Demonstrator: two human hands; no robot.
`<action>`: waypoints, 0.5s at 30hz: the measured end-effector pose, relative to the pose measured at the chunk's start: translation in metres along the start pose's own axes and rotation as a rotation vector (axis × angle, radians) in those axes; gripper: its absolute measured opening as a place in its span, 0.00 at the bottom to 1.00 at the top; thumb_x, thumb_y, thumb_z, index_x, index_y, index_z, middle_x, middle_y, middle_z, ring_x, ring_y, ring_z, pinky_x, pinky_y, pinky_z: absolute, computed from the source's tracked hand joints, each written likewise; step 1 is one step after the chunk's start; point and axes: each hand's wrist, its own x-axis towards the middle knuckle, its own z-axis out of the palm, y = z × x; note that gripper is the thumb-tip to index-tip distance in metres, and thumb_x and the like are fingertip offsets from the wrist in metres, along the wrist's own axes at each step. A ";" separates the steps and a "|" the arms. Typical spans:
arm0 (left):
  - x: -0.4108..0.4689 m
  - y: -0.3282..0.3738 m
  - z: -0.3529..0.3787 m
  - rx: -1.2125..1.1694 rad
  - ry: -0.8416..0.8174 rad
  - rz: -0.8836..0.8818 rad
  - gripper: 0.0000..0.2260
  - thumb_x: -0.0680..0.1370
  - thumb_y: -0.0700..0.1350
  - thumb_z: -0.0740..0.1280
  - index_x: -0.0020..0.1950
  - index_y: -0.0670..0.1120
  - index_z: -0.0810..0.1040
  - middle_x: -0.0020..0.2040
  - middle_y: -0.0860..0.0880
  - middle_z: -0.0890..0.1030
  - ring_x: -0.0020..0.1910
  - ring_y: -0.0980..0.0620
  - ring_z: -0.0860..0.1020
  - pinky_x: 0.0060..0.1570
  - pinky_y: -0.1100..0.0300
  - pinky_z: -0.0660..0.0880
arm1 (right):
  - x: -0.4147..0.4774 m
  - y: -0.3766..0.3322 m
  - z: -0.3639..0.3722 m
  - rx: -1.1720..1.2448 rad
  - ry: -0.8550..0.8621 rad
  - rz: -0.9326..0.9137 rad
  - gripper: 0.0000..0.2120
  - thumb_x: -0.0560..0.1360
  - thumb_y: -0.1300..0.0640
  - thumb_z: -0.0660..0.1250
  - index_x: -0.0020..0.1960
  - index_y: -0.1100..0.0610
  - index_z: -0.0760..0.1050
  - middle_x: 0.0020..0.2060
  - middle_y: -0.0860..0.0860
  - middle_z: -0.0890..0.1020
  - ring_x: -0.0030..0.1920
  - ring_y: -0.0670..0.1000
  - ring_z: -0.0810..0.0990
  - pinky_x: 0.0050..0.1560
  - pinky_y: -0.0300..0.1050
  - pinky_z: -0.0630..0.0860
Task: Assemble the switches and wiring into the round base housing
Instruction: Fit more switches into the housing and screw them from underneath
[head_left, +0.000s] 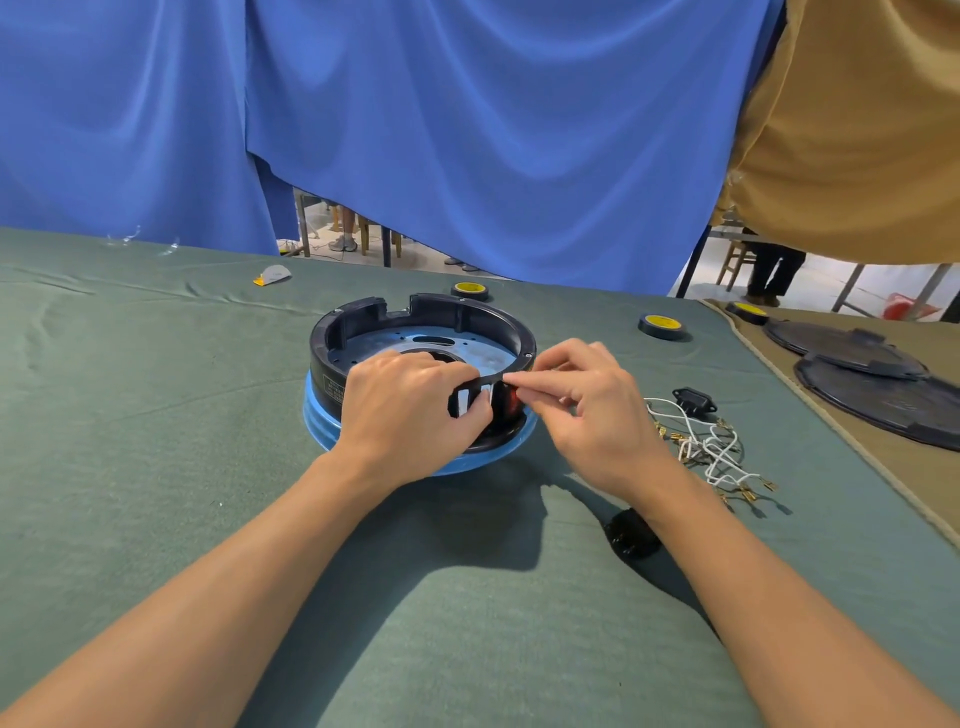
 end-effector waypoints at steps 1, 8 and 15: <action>0.000 0.000 -0.001 0.013 -0.005 0.010 0.16 0.73 0.57 0.63 0.34 0.49 0.84 0.25 0.52 0.78 0.26 0.49 0.76 0.31 0.62 0.67 | 0.001 0.001 0.000 0.024 0.017 0.032 0.09 0.76 0.60 0.70 0.54 0.52 0.84 0.46 0.46 0.78 0.50 0.47 0.71 0.44 0.30 0.68; 0.002 0.001 -0.002 0.022 -0.064 0.063 0.27 0.72 0.70 0.57 0.41 0.51 0.85 0.32 0.53 0.83 0.33 0.49 0.81 0.37 0.57 0.74 | 0.008 0.002 0.005 0.112 0.104 0.168 0.07 0.74 0.56 0.73 0.51 0.50 0.85 0.48 0.43 0.78 0.55 0.47 0.73 0.48 0.40 0.75; 0.003 0.000 0.001 0.053 -0.063 0.065 0.20 0.70 0.67 0.68 0.43 0.50 0.84 0.34 0.53 0.83 0.35 0.49 0.82 0.42 0.55 0.74 | 0.024 0.004 -0.008 0.055 -0.114 0.149 0.10 0.76 0.56 0.70 0.56 0.53 0.83 0.58 0.44 0.81 0.61 0.42 0.74 0.63 0.33 0.64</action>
